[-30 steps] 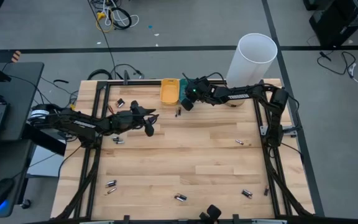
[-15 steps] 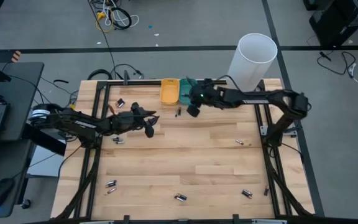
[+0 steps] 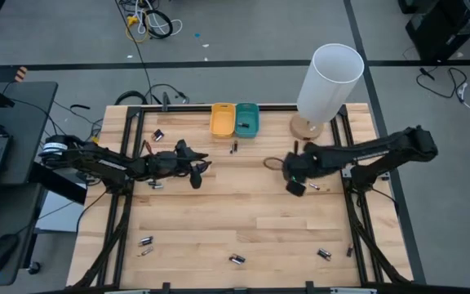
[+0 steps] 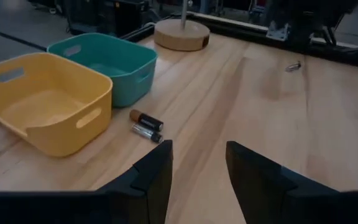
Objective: Sort batteries
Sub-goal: Put the black battery into the green bin
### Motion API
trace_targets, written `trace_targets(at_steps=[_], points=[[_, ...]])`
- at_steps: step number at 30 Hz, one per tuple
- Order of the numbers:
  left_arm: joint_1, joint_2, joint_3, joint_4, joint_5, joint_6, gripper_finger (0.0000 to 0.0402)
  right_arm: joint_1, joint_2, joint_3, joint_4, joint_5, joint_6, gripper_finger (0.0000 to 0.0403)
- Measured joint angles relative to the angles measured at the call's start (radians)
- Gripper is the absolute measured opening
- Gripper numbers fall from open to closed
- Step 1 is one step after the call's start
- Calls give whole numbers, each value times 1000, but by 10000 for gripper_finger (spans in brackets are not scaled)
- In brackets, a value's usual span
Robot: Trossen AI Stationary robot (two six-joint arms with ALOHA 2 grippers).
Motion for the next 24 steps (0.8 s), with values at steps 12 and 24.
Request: trace_targets(at_steps=[12,24], points=[[37,0,0,172,-47,119,165,230,25,-146,-92,-205,488,135],[63,0,0,200,-52,116,165,510,181,-52,-68,-377,545,134]])
